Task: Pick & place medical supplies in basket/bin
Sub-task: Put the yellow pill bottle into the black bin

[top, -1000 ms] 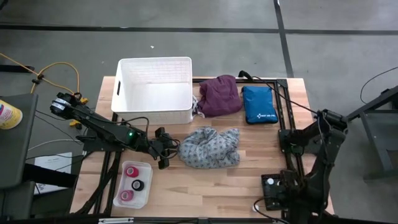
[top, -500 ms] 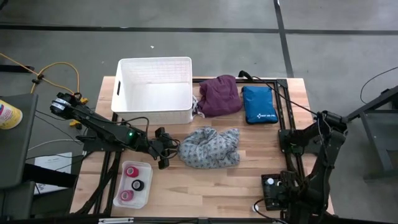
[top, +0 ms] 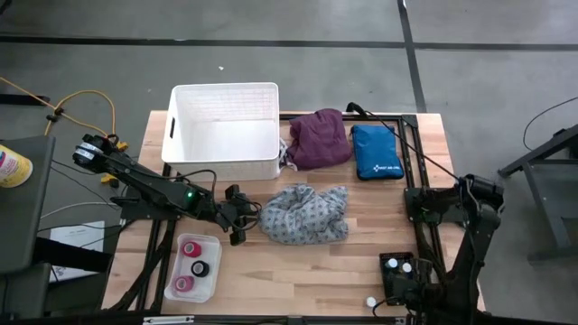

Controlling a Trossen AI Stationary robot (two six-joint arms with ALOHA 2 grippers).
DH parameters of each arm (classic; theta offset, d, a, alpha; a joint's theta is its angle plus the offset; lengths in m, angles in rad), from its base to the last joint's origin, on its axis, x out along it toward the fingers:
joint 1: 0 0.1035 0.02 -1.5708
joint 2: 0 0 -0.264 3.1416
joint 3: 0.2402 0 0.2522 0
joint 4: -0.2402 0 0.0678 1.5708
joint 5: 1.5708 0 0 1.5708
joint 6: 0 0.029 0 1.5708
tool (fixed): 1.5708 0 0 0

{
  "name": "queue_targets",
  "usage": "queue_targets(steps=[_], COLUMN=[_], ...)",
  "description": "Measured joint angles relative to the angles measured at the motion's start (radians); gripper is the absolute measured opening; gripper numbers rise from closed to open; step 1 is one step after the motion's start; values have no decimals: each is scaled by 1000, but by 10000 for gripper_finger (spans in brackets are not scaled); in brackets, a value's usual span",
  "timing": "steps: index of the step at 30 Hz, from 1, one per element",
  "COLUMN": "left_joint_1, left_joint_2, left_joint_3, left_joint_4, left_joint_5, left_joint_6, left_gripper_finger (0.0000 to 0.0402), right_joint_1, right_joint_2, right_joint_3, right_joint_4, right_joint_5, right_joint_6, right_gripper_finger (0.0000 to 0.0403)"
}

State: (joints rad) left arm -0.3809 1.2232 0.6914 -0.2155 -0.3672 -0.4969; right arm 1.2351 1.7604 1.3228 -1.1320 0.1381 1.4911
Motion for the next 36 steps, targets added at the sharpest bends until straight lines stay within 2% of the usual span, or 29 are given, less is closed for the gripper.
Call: queue_targets(steps=[7, 23, 36], left_joint_1=[0, 0, 0], left_joint_2=[0, 0, 0], left_joint_3=[0, 0, 0], left_joint_4=[1, 29, 39], left_joint_5=[0, 0, 0], left_joint_6=[0, 0, 0], left_gripper_finger=[74, 74, 74], right_joint_1=[4, 4, 4], right_joint_2=[22, 23, 23], right_joint_3=[-49, -55, -55], right_joint_4=[73, 97, 97], right_joint_5=[-9, -10, -10], right_joint_6=[9, 8, 8], right_gripper_finger=[109, 110, 146])
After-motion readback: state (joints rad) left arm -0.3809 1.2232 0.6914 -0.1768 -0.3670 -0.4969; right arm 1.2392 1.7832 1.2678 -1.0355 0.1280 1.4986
